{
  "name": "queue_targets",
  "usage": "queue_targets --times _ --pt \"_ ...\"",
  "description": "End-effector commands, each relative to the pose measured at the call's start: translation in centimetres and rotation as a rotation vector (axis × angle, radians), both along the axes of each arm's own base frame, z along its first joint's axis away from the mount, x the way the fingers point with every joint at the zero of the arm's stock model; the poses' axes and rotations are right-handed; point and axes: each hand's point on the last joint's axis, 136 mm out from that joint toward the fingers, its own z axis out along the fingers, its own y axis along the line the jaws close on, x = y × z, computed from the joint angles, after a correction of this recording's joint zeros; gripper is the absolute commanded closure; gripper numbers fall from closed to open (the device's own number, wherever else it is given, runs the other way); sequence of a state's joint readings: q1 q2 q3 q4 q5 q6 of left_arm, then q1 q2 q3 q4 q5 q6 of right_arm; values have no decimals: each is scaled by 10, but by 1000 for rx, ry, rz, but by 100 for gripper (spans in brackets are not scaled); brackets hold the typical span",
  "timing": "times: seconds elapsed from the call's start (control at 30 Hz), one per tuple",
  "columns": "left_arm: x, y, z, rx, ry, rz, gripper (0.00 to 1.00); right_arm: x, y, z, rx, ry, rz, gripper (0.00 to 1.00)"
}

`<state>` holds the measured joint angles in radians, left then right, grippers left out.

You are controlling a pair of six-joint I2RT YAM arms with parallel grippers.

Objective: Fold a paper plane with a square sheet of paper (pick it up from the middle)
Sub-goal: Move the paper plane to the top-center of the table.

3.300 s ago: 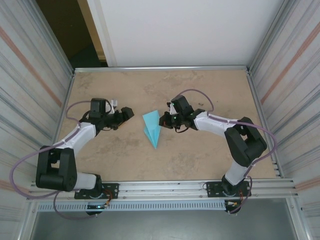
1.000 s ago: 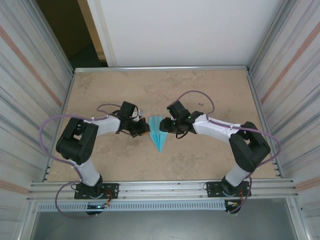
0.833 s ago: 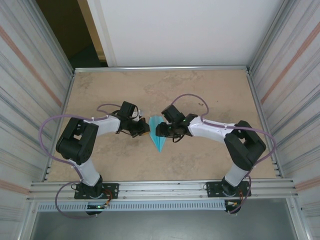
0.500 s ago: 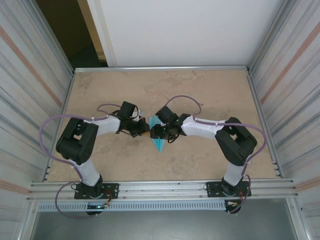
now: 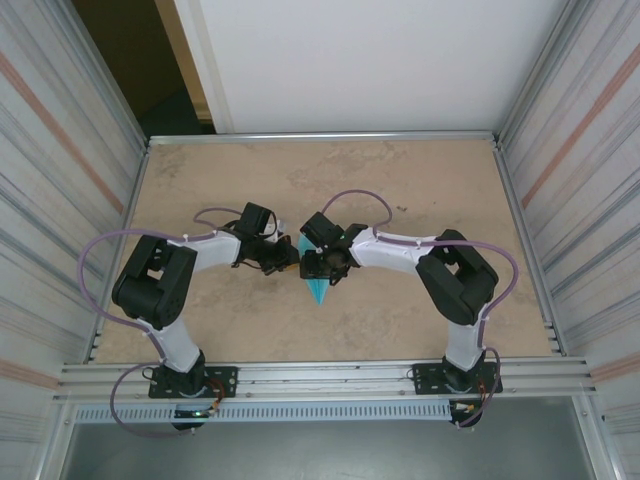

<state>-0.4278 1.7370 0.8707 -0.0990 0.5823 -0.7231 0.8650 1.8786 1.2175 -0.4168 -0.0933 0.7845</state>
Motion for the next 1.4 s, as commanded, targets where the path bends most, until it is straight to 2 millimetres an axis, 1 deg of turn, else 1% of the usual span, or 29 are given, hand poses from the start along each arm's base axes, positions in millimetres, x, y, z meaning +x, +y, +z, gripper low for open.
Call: queue_targets --times 0.0,0.1,0.4,0.57,0.67,0.77,0.9,1.0,1.1,1.23,1.37 --pt "0 -4 9 -24 -14 -6 95 0 -3 -4 -51 3 -17 55" --pt "0 -4 11 -25 -16 -7 94 0 -5 -6 -66 7 -22 58" --pt "1 -1 12 -15 -22 -3 87 1 -11 -9 -102 7 -37 66" --pt "2 3 14 -10 -24 6 81 0 -13 -14 -118 19 -40 68" --pt "3 10 16 -3 -29 23 75 1 -12 -13 -118 16 -41 69" --pt "7 23 21 10 -47 52 66 2 -14 -13 -131 12 -45 70" --pt "12 44 27 28 -69 105 52 6 -17 -10 -155 -3 -50 77" --pt "14 61 31 40 -82 141 42 15 -24 -4 -191 -35 -57 83" --pt "15 75 34 66 -100 166 34 29 -33 5 -221 -67 -71 90" --pt "15 90 41 112 -135 184 24 54 -46 19 -235 -119 -96 92" --pt "15 99 48 159 -180 191 15 82 -56 27 -213 -142 -112 94"
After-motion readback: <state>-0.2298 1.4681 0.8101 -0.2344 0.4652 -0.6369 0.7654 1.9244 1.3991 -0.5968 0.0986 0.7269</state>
